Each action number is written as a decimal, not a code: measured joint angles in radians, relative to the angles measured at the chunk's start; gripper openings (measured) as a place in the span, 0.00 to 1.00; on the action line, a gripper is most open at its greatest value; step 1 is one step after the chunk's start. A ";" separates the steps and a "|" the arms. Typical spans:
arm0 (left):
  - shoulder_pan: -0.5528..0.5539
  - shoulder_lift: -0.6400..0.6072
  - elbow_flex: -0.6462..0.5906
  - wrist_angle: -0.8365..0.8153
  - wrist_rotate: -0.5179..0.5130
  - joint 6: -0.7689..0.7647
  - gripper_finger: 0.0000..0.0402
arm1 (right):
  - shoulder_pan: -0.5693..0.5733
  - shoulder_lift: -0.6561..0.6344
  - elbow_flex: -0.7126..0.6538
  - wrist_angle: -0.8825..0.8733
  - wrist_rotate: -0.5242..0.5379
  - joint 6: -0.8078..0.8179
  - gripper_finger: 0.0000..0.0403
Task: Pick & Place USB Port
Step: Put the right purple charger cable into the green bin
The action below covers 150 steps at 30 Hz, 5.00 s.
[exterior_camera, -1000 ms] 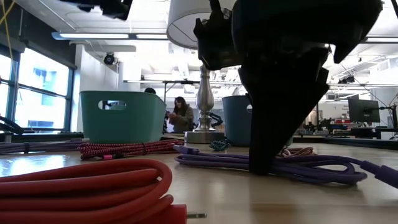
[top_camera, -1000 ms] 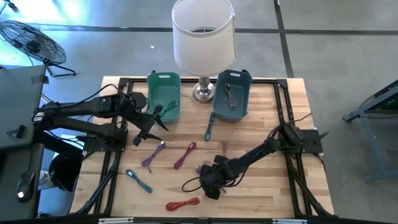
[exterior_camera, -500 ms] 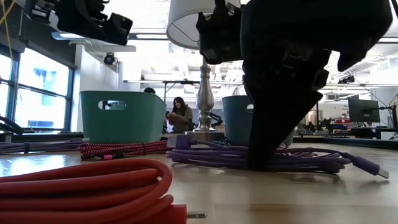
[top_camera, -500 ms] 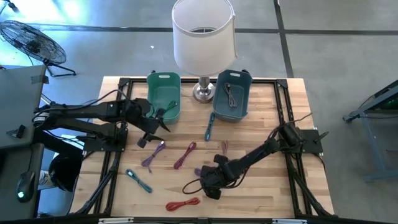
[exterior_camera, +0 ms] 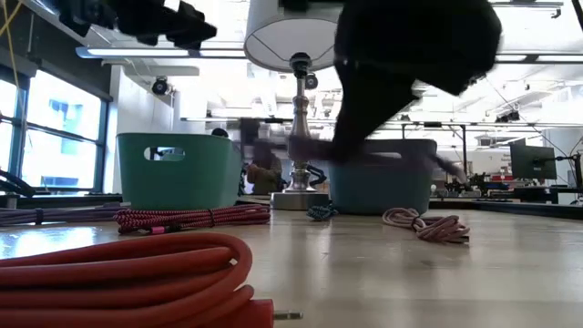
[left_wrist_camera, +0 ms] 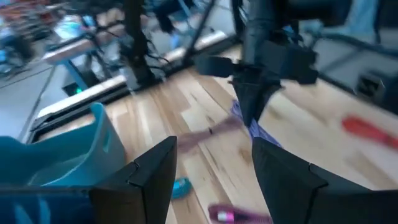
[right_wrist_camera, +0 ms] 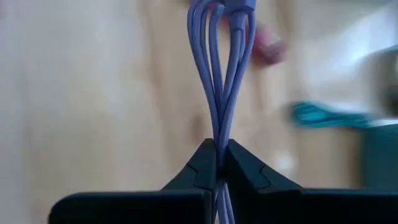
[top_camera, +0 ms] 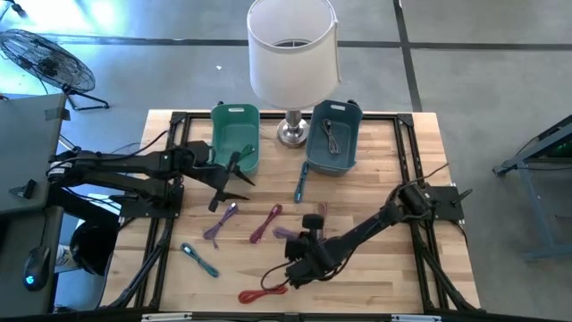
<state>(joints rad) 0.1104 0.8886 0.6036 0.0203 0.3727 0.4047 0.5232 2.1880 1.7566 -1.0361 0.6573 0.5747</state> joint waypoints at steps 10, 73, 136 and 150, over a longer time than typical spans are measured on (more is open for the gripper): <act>0.000 0.051 -0.062 0.277 -0.129 -0.208 0.51 | 0.045 -0.004 0.148 -0.370 0.506 0.040 0.02; -0.079 0.277 -0.068 0.860 0.260 0.066 0.51 | -0.071 -0.180 0.187 0.414 0.268 -0.713 0.02; -0.077 -0.302 -0.068 -0.056 -0.585 0.483 0.02 | 0.140 -0.219 0.186 -0.403 0.554 0.143 0.39; -0.012 -0.283 0.064 -0.383 -0.827 0.620 0.02 | 0.193 -0.252 0.186 -0.444 0.527 0.195 0.33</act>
<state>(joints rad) 0.0981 0.6056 0.6673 -0.3632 -0.4543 1.0247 0.7166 1.9362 1.9427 -1.4805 1.1840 0.7694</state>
